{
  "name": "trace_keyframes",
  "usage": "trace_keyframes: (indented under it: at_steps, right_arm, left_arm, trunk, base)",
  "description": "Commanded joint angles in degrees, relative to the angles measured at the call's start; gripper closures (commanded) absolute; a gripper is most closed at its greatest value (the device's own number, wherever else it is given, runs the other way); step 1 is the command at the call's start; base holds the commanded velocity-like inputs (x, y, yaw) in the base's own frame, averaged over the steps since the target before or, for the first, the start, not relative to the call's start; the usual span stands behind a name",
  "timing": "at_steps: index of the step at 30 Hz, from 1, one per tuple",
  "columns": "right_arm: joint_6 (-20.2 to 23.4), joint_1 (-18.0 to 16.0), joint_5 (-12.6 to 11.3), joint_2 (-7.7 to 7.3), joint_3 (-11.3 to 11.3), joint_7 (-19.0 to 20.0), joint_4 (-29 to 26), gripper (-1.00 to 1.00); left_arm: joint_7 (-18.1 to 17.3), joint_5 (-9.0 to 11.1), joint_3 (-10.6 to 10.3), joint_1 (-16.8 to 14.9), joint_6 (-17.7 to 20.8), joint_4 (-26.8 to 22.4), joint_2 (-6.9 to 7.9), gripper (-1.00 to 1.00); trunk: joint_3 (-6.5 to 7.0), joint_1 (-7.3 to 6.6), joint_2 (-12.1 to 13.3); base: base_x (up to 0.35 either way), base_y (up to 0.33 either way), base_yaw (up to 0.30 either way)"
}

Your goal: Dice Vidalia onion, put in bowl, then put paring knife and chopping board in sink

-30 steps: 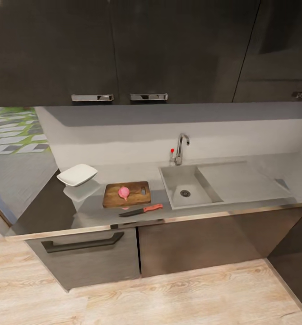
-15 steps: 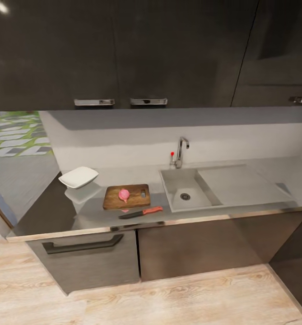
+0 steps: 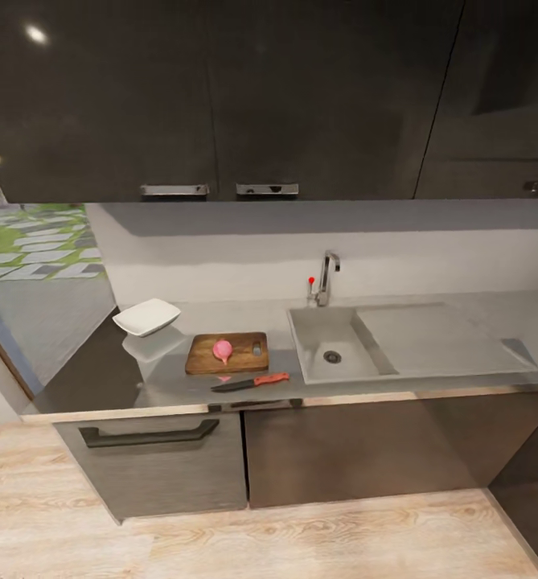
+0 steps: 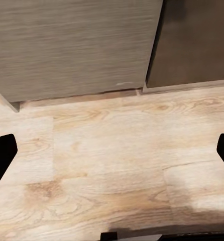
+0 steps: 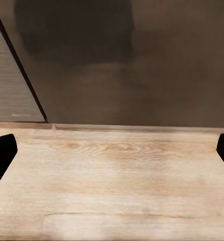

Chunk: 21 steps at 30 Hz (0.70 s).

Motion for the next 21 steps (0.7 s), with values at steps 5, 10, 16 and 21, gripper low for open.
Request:
trace_keyframes:
  at_steps: [5,10,16,21]
  right_arm:
    - [-0.1,0.0,0.2,0.0,0.1,-0.3,0.3,-1.0]
    - [-0.1,0.0,0.2,0.0,0.1,-0.3,0.4,-1.0]
    - [-0.1,0.0,0.2,0.0,0.1,-0.3,0.4,-1.0]
    - [-0.1,0.0,0.2,0.0,0.1,-0.3,0.4,-1.0]
  left_arm:
    - [0.3,0.1,-0.2,0.0,-0.2,0.5,0.06,-1.0]
    - [0.3,0.1,-0.1,0.0,-0.1,0.5,0.06,-1.0]
    - [0.3,0.1,-0.1,0.0,-0.2,0.6,0.06,-1.0]
    - [0.3,0.1,-0.1,0.0,-0.1,0.6,0.06,-1.0]
  trunk:
    - [0.37,0.04,-0.1]
    - [0.83,0.04,-0.1]
    - [1.38,0.04,-0.1]
    - [1.85,0.04,-0.1]
  base:
    - [0.0,-0.001,0.114]
    - [0.0,0.0,0.096]
    - [0.0,0.0,0.014]
    - [0.0,0.0,-0.044]
